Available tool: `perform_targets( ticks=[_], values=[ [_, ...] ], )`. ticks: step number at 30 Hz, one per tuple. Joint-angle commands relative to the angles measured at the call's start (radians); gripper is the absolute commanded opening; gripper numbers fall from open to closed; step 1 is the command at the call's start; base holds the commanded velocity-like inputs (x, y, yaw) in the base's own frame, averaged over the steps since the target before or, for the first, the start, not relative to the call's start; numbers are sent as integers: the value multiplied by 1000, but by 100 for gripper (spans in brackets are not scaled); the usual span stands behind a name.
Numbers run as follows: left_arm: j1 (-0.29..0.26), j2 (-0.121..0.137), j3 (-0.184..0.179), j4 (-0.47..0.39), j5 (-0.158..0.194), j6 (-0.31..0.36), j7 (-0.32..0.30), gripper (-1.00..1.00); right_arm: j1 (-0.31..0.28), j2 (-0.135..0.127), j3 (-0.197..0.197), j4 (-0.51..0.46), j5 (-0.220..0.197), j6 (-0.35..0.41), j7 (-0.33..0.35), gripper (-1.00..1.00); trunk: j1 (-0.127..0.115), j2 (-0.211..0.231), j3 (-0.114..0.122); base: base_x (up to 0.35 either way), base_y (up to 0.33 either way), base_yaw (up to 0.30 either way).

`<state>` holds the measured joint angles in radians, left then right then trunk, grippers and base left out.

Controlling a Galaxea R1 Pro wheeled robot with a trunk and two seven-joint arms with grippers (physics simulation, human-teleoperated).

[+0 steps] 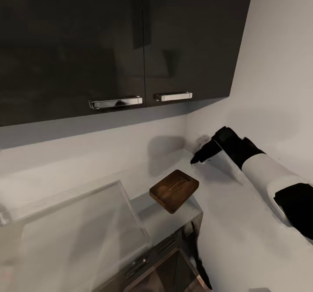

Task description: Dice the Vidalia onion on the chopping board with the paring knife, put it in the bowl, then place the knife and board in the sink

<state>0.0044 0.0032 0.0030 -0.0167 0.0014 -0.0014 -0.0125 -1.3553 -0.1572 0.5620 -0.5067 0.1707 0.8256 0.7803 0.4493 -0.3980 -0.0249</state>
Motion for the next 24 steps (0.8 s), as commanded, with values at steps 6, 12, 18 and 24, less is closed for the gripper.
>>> perform_targets(
  ticks=[6, 12, 18, 24],
  values=[
    [0, 0, 0, -2, 0, 0, -1, 100, -26, -21, 11, -43, 40, 3, 92, 100, 1, -2, -2, 0, 0, 0],
    [0, 0, 0, -2, 0, 0, -1, 100, -31, -25, 17, -50, 78, 1, 103, 100, 1, -2, -2, 0, 0, 0],
    [0, 0, 0, -2, 0, 0, -1, 100, -31, -26, 19, -52, 87, 3, 104, 100, 1, -2, -2, 0, 0, 0],
    [0, 0, 0, -2, 0, 0, -1, 100, -31, -27, 19, -52, 91, 2, 88, 100, 1, -2, -7, 0, 0, 0]
  ],
)
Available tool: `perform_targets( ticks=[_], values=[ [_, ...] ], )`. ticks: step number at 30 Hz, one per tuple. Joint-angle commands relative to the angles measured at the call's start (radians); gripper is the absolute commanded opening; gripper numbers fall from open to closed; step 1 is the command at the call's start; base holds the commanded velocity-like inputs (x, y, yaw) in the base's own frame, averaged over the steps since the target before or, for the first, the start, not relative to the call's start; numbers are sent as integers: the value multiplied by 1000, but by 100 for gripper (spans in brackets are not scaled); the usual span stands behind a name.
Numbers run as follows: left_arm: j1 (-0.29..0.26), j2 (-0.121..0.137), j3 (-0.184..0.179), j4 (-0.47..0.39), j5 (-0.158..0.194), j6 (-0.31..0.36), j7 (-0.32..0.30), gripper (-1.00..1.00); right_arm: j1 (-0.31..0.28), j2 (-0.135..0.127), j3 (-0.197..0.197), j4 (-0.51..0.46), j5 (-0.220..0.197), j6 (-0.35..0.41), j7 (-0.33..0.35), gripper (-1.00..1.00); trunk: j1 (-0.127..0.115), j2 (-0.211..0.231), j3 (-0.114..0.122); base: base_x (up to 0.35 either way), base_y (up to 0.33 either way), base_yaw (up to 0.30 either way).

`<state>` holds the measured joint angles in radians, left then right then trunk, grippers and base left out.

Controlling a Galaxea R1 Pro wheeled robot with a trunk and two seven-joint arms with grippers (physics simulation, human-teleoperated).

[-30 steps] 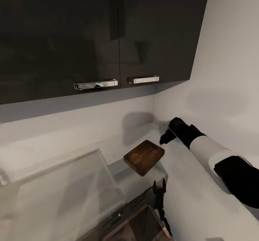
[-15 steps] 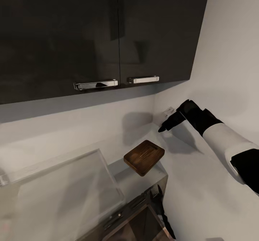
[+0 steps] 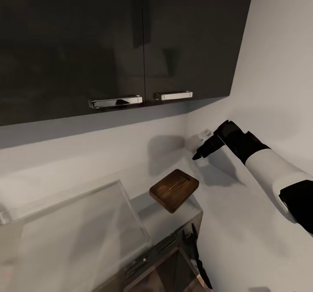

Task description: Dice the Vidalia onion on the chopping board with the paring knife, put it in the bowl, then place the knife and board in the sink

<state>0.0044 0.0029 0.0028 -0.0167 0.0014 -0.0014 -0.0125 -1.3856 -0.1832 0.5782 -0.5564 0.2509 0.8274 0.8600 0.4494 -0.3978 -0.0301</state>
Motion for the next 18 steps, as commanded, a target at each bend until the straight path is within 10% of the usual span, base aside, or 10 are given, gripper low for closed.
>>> perform_targets(
  ticks=[1, 18],
  values=[
    [0, 0, 0, -2, 0, 0, -1, 100, -1, -1, 3, -2, 11, 0, 6, 100, 1, -2, -4, 0, 0, 0],
    [0, -1, 0, -2, 0, 0, -1, 100, -1, 0, 8, -2, 36, 1, -19, 100, 1, -2, -25, 0, 0, 0]
  ],
)
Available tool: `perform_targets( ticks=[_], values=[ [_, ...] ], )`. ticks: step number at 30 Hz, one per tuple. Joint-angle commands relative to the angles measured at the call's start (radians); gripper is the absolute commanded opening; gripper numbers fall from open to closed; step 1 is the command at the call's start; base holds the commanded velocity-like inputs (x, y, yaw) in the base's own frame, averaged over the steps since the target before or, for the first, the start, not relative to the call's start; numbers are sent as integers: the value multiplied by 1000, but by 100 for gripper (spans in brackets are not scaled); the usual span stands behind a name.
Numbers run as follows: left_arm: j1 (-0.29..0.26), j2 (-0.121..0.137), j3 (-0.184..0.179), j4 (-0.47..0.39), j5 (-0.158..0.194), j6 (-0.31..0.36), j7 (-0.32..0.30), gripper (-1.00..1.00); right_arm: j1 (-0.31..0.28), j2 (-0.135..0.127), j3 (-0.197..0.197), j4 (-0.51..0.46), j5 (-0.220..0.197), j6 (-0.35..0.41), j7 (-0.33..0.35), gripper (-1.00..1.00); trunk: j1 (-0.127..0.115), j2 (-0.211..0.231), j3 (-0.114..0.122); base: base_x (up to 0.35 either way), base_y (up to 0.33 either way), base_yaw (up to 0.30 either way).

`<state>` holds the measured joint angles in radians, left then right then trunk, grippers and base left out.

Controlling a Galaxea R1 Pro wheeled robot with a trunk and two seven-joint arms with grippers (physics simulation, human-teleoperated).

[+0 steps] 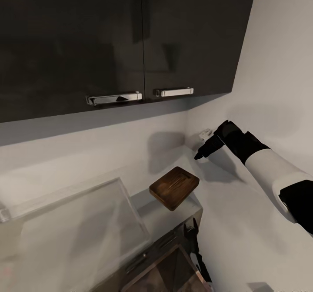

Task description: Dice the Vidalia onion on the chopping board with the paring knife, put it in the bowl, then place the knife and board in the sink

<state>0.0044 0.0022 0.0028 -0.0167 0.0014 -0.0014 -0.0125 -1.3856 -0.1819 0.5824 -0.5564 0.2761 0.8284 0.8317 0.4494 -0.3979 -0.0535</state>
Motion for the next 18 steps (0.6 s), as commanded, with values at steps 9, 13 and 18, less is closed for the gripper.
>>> perform_targets(
  ticks=[9, 13, 18],
  values=[
    [0, 0, 0, -2, 0, 0, -1, 100, -1, -1, 2, -2, 11, 1, 10, 100, 1, -2, -3, 0, 0, 0],
    [0, 1, 0, -2, 0, 0, -1, 100, -1, -1, 3, -2, 11, 2, 10, 100, 1, -2, -3, 0, 0, 54],
    [0, 1, 0, -2, 0, 0, -1, 100, -1, -1, 4, -2, 11, 3, 9, 100, 1, -2, -3, 0, 0, 168]
  ],
)
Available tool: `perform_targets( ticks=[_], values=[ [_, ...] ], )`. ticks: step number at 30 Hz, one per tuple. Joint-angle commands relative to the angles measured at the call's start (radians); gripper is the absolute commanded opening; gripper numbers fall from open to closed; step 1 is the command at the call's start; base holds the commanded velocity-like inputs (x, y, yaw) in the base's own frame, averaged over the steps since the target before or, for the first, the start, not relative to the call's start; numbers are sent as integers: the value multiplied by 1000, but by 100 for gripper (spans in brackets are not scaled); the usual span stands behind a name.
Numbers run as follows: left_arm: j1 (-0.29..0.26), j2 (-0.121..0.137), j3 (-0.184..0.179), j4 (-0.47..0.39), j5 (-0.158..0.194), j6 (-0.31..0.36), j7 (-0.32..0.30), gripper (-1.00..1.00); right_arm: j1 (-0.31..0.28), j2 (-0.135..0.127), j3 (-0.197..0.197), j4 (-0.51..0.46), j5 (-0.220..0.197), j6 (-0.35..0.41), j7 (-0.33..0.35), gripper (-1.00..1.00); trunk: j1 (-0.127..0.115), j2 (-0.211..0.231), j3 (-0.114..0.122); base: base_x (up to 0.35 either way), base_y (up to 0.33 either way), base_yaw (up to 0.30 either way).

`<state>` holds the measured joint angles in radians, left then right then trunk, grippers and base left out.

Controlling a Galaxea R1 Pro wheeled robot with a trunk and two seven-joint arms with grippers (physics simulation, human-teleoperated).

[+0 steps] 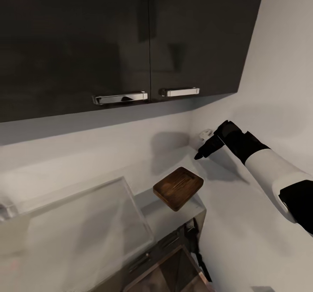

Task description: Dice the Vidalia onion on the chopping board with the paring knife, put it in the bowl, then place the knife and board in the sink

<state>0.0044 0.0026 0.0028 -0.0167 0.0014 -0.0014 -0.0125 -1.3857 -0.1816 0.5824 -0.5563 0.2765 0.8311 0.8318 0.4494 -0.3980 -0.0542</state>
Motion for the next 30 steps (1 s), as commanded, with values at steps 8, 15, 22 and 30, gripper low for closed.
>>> perform_targets(
  ticks=[8, 15, 22, 30],
  values=[
    [0, 0, 0, -2, 0, 0, -1, 100, -1, -1, 4, -1, 13, -1, 6, 100, 1, -2, -2, 0, 0, 34],
    [0, -1, 0, -2, 0, 0, -1, 100, 0, 10, 9, 150, 26, -2, -151, 100, 1, -2, -2, 0, 0, 2],
    [0, -4, 0, -2, 0, 0, -1, 100, 0, 39, 8, 250, 23, -6, -260, 100, 1, -2, -2, 0, 0, 0],
    [0, -6, 1, -2, 0, 0, -1, 100, -1, 52, 11, 259, 21, -7, -255, 100, 1, -2, -2, 0, 0, 0]
  ],
)
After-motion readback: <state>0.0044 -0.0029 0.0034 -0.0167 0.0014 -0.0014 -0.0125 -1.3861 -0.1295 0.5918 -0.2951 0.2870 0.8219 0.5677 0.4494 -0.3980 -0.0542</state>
